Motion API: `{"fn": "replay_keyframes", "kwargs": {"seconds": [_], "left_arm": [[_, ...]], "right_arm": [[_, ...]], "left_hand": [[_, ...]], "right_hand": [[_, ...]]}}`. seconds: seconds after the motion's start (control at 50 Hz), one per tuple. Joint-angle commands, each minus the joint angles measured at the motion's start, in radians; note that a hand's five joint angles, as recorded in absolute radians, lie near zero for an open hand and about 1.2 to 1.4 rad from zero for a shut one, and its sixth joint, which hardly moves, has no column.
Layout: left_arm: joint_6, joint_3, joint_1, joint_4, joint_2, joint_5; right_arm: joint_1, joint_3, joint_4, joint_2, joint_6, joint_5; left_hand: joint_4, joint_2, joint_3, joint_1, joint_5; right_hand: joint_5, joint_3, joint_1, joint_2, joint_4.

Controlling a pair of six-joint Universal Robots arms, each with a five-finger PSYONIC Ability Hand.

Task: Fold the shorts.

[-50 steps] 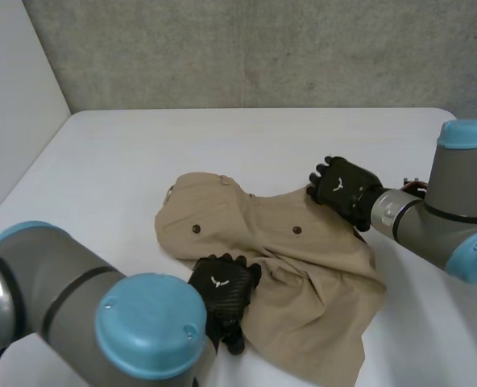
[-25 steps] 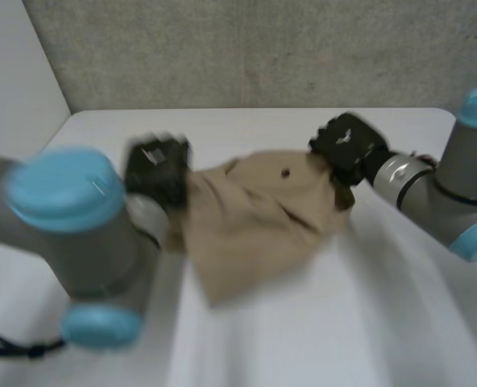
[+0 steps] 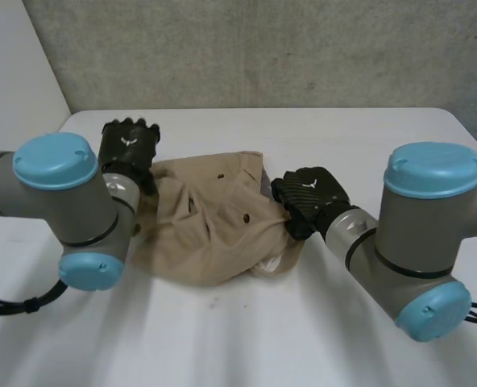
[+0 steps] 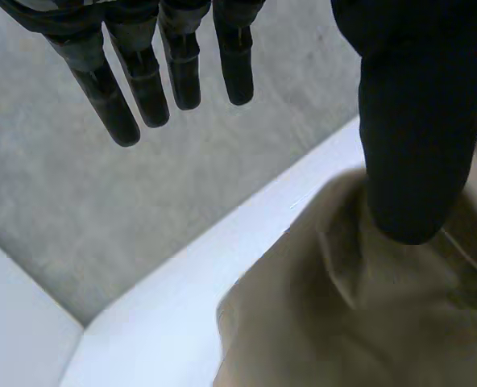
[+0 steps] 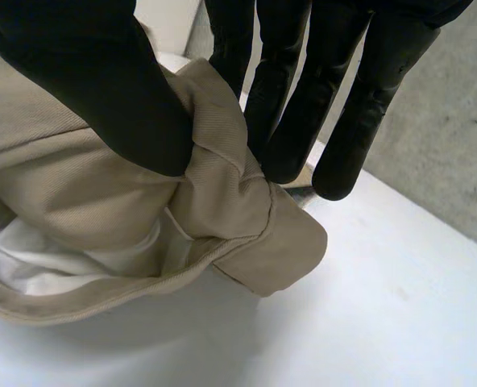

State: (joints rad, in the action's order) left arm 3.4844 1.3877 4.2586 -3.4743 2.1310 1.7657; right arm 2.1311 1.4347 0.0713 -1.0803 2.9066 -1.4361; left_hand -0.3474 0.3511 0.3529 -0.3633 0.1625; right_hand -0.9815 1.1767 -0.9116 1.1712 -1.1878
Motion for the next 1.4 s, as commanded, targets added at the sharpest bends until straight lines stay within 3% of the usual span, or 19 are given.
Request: {"fn": "replay_keyframes", "kwargs": {"seconds": [0.02, 0.18, 0.32, 0.46, 0.76, 0.92, 1.04, 1.14, 1.26, 1.4], "left_arm": [[-0.005, 0.169, 0.024, 0.055, -0.178, -0.006], [-0.011, 0.454, -0.014, 0.115, -0.428, -0.025], [-0.076, 0.563, -0.063, 0.219, -0.48, -0.109], [-0.192, 0.568, -0.02, 0.261, -0.445, -0.181], [-0.192, 0.504, 0.029, 0.113, -0.247, -0.175], [-0.192, 0.476, 0.044, 0.035, -0.174, -0.178], [-0.191, 0.452, 0.044, 0.035, -0.137, -0.176], [-0.191, 0.432, 0.044, 0.037, -0.114, -0.175], [-0.16, 0.416, 0.04, 0.049, -0.176, -0.178], [-0.093, 0.376, 0.04, 0.09, -0.486, -0.176]], "right_arm": [[-0.005, -0.048, 0.001, 0.04, 0.068, -0.04], [-0.007, -0.049, 0.004, 0.055, 0.141, -0.052], [-0.007, -0.04, 0.001, 0.065, 0.148, -0.049], [-0.008, -0.037, -0.002, 0.063, 0.151, -0.047], [-0.016, -0.005, -0.005, 0.037, 0.152, -0.041], [-0.016, 0.004, -0.005, 0.031, 0.152, -0.041], [-0.017, 0.004, -0.004, 0.026, 0.152, -0.041], [-0.017, 0.003, -0.004, 0.016, 0.149, -0.041], [-0.022, -0.005, -0.005, -0.036, 0.134, -0.043], [-0.019, -0.045, -0.067, -0.185, 0.019, -0.044]], "left_hand": [[-0.007, 0.003, 0.002, 0.009, 0.017], [-0.057, 0.053, 0.051, -0.041, 0.067], [-0.139, 0.135, 0.134, -0.123, 0.149], [-0.163, 0.159, 0.157, -0.147, 0.173], [-0.201, 0.197, 0.195, -0.185, 0.211], [-0.432, 0.429, 0.427, -0.416, 0.443], [-0.45, 0.447, 0.445, -0.434, 0.461], [-1.048, 1.044, 1.042, -1.032, 1.058], [-1.049, 1.045, 1.043, -1.033, 1.059], [-1.049, 1.045, 1.043, -1.033, 1.059]], "right_hand": [[-0.24, 0.22, -0.485, 0.225, -0.208], [-0.24, 0.22, -0.485, 0.225, -0.208], [-0.24, 0.22, -0.485, 0.225, -0.208], [-0.24, 0.22, -0.485, 0.225, -0.208], [-0.24, 0.22, -0.485, 0.225, -0.208], [-0.24, 0.22, -0.485, 0.225, -0.208], [-0.24, 0.22, -0.485, 0.225, -0.208], [-0.24, 0.22, -0.485, 0.225, -0.208], [-0.24, 0.22, -0.485, 0.225, -0.208], [-0.24, 0.22, -0.485, 0.225, -0.208]]}}
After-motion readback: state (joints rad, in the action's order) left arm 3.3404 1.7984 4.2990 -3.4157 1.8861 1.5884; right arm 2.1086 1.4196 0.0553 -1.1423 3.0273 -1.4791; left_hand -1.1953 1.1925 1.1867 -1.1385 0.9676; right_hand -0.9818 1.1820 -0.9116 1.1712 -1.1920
